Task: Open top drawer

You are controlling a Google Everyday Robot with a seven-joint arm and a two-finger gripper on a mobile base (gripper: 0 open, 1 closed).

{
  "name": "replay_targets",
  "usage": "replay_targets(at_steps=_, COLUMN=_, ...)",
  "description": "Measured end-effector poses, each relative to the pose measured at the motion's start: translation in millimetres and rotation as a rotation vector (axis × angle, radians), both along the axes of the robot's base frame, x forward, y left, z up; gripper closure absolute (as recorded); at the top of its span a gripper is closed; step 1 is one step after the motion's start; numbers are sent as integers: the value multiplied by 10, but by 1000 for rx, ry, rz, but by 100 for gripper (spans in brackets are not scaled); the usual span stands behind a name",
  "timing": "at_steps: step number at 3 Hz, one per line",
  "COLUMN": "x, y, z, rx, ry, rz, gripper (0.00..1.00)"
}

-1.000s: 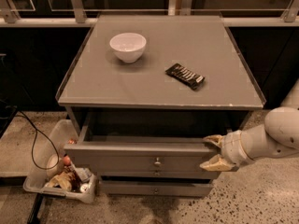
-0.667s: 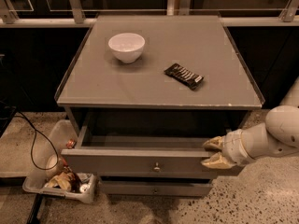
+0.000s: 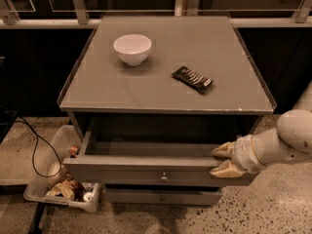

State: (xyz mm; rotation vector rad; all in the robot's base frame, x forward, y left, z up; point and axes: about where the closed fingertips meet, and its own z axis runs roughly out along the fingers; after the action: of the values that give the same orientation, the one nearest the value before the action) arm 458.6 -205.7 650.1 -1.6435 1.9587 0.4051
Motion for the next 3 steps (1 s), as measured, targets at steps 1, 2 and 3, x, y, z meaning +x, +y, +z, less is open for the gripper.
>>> replay_targets(at_steps=1, x=0, y=0, z=0, rx=0, ry=0, rz=0, gripper=0)
replay_targets(at_steps=2, x=-44, y=-12, z=-3, rx=21, ry=7, rz=18, gripper=0)
replay_targets(at_steps=3, x=-419, y=-110, z=-107, rx=58, ry=11, rz=50, gripper=19)
